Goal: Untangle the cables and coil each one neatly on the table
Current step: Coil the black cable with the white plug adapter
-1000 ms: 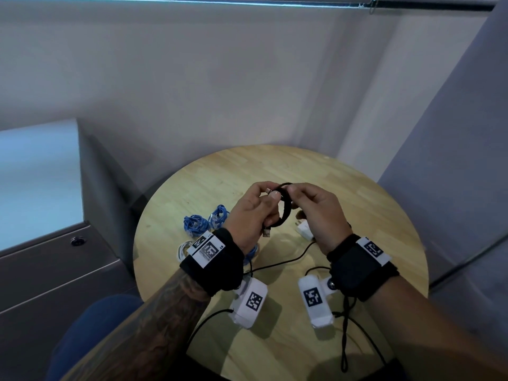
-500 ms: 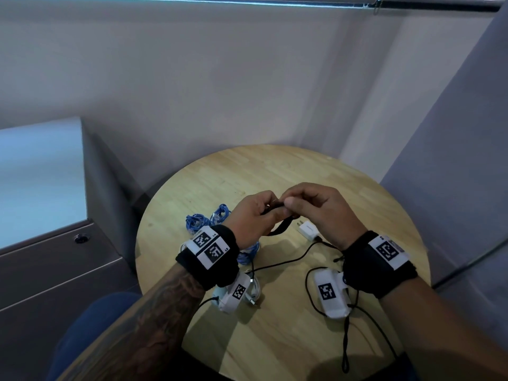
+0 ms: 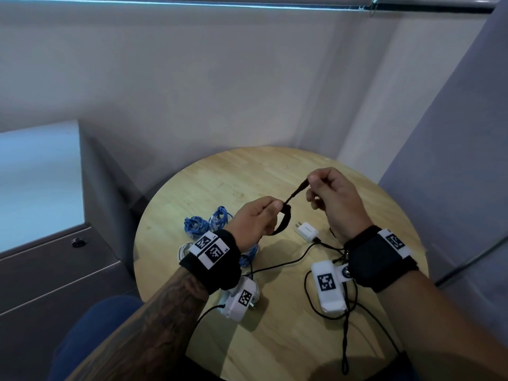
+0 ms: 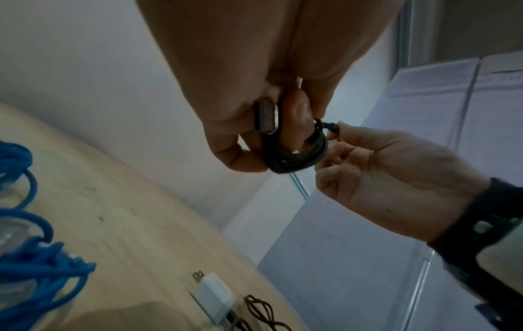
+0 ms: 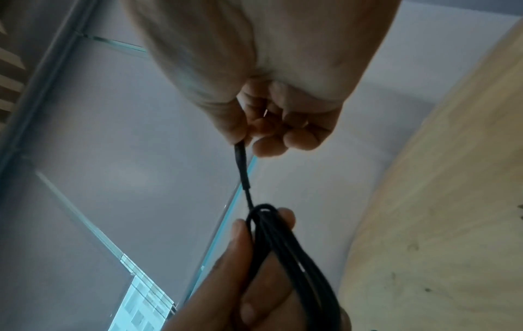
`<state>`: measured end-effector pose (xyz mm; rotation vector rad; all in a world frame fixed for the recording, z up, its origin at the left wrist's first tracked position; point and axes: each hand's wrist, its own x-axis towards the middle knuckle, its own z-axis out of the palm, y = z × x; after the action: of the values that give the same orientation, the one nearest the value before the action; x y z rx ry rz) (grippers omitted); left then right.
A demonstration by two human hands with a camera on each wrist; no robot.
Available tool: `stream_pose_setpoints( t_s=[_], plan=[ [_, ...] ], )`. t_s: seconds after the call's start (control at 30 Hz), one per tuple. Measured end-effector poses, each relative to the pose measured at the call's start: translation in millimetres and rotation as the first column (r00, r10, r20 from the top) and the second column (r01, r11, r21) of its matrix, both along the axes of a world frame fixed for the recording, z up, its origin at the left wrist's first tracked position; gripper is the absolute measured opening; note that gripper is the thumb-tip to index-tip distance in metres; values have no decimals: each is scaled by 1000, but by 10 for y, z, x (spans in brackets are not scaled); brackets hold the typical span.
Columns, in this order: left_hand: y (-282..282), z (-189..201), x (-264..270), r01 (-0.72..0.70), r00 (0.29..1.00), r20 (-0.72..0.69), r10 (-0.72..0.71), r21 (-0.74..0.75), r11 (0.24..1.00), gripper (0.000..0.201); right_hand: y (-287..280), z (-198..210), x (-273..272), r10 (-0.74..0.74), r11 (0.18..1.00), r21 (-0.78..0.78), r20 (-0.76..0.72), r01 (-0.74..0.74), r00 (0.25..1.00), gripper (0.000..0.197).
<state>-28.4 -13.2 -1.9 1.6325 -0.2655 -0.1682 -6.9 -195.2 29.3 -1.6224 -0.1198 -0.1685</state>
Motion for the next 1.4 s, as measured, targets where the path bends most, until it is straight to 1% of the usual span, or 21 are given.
stream_pose_setpoints(
  t_s=[0.07, 0.13, 0.23, 0.33, 0.43, 0.47, 0.53, 0.6, 0.63, 0.7, 0.8, 0.87, 0.93, 1.0, 1.07, 1.1, 1.13, 1.2, 1.27, 1.3, 1.4],
  plan=[
    [-19, -43, 11, -18, 1000, 14, 18, -6, 1000, 21, 36, -37, -29, 110, 994, 12, -57, -110, 992, 16],
    [-41, -71, 4, -23, 1000, -3, 23, -15, 1000, 20, 54, -59, -55, 148, 980, -125, -43, -152, 988, 21],
    [-65, -67, -39, -17, 998, -65, 12, -86, 996, 19, 29, -40, -18, 60, 965, -261, 115, -28, 992, 18],
    [-65, -96, -54, 6, 994, -111, -22, -137, 991, 19, -25, -61, 8, 41, 972, -233, 114, -13, 993, 14],
    [-21, -130, -32, -30, 991, -132, -1, -230, 973, 18, -99, -62, 21, 140, 985, -105, 58, -133, 988, 6],
    [-1, -135, -17, -53, 988, -151, 10, -286, 957, 16, -120, -71, 29, 176, 979, -111, 51, -169, 983, 6],
    [25, -123, 7, -94, 981, -195, 17, -396, 914, 13, -124, -141, 47, 221, 949, -236, 26, -209, 975, 7],
    [36, -129, 34, -110, 978, -208, 20, -431, 896, 14, -51, -266, 32, 247, 903, -357, -25, -239, 969, 6],
    [33, -128, 42, -117, 979, -199, 35, -414, 903, 15, 6, -326, 14, 259, 898, -352, -63, -265, 964, 7],
    [31, -133, 57, -145, 980, -180, 84, -360, 922, 15, 114, -385, -20, 264, 925, -236, -169, -299, 950, 12],
    [43, -147, 77, -201, 976, -133, 171, -265, 943, 15, 190, -334, -50, 218, 966, -71, -284, -247, 934, 24],
    [53, -172, 86, -230, 972, -100, 213, -204, 952, 15, 216, -302, -82, 231, 961, -81, -297, -265, 927, 28],
    [58, -192, 91, -232, 972, -79, 222, -150, 961, 15, 233, -313, -121, 257, 934, -165, -309, -318, 916, 32],
    [44, -190, 79, -210, 978, -28, 209, -53, 976, 15, 223, -310, -137, 301, 907, -180, -358, -381, 884, 29],
    [23, -172, 63, -179, 980, 109, 170, 86, 980, 14, 193, -263, -126, 381, 897, -40, -434, -440, 817, 11],
    [12, -152, 46, -162, 972, 193, 130, 160, 974, 19, 173, -225, -124, 414, 895, 52, -468, -443, 781, 4],
    [4, -137, 45, -148, 959, 271, 86, 218, 965, 27, 151, -185, -118, 426, 897, 118, -492, -426, 759, 3],
    [-10, -92, 71, -141, 924, 381, 24, 284, 948, 34, 117, -124, -107, 428, 900, 160, -509, -406, 747, 6],
    [-4, -63, 111, -162, 901, 434, -9, 354, 921, 31, 96, -120, -102, 428, 894, 120, -507, -431, 748, 8],
    [3, -55, 132, -175, 897, 442, -16, 390, 904, 28, 90, -125, -97, 419, 890, 54, -493, -453, 763, 8],
    [57, -58, 206, -246, 896, 444, 22, 453, 857, 16, 88, -157, -68, 325, 872, -236, -376, -428, 868, 9]
  ],
)
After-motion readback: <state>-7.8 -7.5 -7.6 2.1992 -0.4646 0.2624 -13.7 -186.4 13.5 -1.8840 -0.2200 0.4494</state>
